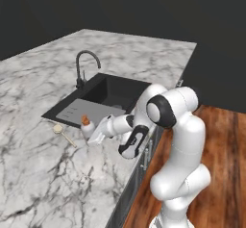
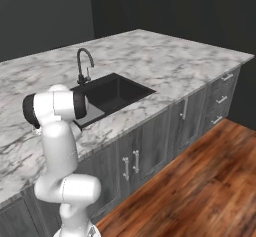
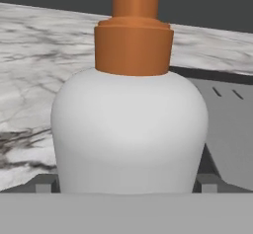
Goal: Locate and retrieve the dish brush and soap dispenser from the cabinet. Place them next to the sink.
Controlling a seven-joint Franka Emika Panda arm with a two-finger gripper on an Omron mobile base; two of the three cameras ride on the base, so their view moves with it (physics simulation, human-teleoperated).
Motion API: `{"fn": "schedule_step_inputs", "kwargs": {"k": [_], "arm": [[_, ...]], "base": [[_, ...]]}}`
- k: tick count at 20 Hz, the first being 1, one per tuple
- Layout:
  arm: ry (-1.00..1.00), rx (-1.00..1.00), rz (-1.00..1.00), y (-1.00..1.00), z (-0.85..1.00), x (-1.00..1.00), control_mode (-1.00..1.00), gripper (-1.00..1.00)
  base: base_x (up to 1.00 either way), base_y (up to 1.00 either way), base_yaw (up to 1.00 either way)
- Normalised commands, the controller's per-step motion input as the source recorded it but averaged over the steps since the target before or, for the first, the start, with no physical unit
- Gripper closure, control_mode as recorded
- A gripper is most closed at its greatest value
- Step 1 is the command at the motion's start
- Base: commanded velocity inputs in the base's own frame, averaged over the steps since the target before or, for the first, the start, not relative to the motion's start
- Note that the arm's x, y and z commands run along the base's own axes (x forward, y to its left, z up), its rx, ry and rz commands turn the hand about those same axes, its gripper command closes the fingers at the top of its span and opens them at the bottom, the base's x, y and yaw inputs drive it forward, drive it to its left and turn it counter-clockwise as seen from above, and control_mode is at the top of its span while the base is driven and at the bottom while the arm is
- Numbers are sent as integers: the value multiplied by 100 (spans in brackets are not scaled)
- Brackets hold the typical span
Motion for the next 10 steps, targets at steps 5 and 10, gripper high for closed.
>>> {"fn": "schedule_step_inputs", "kwargs": {"k": [5, 10], "arm": [[-3, 6, 6, -13, -67, 1, -100, -100], [11, -10, -1, -17, -76, 0, -100, -100]], "base": [[0, 0, 0], [0, 0, 0]]}}
